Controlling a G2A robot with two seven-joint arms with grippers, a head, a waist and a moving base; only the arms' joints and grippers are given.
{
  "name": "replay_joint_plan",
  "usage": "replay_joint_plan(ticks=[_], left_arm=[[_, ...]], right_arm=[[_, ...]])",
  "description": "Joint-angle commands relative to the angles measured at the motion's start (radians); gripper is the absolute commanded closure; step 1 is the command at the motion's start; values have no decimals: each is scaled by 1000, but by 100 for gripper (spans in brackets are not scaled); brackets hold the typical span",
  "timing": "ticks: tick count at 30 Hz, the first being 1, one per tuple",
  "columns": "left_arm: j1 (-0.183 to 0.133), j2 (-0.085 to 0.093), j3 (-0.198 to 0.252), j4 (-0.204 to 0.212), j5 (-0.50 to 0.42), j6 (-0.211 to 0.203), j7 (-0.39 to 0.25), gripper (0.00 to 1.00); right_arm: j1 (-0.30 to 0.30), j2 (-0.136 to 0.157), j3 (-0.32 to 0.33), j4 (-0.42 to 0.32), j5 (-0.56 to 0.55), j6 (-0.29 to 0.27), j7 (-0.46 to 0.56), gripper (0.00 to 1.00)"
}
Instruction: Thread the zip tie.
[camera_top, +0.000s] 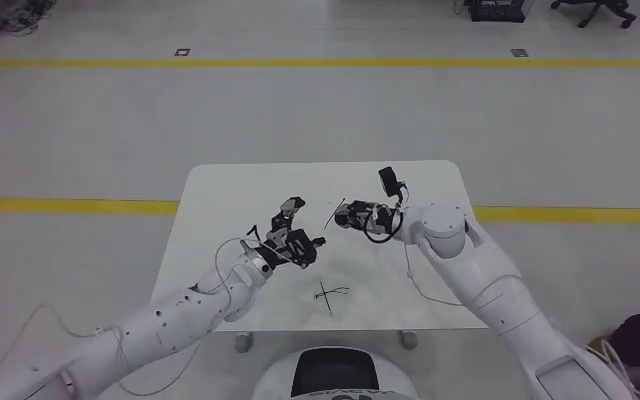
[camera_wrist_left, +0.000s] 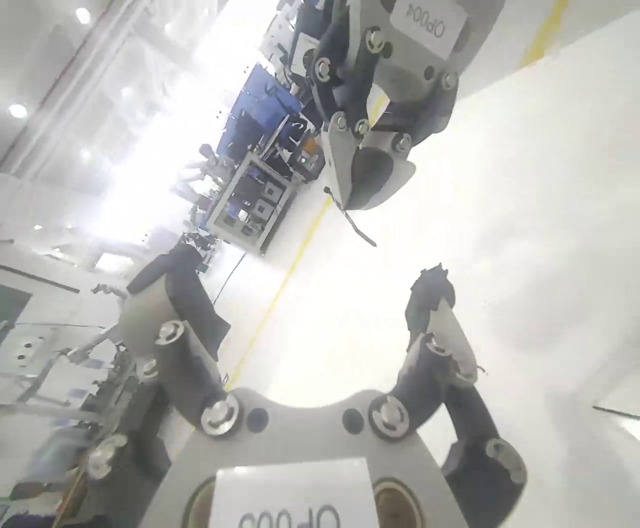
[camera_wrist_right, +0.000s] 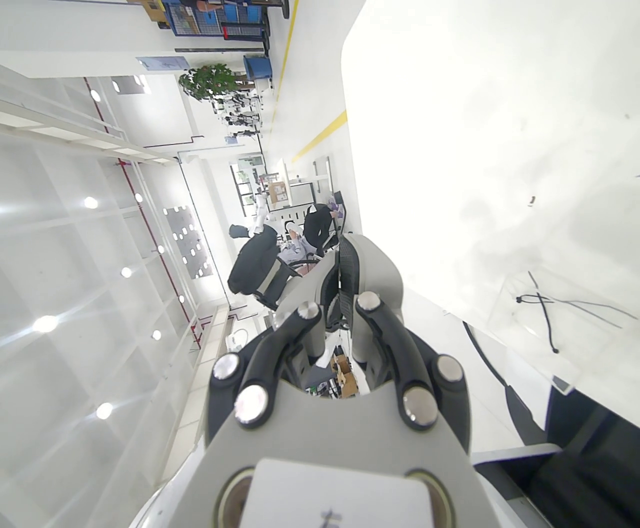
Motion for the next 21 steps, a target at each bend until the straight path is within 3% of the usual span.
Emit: replay_joint_plan(ticks=[1,2,11,16,21], left_arm=[[-34,8,41,-16,0,0,-20,0],[-45,11,53,-23,0,0,-13,0],[-46,11,54,-19,0,-4,-16,0],[-130,10,123,-18,0,-24,-47,0],[-150,7,123,-28,0,-46,-103,0]], right_arm=[[5,3,-10,3,10,0,-5,100],[7,3,-12,4,9,0,-4,100],[7,3,-12,4,9,0,-4,100],[-5,-2,-22,-12,-5,0,-57,100],[7,-10,-45,-13,2,0,-86,100]])
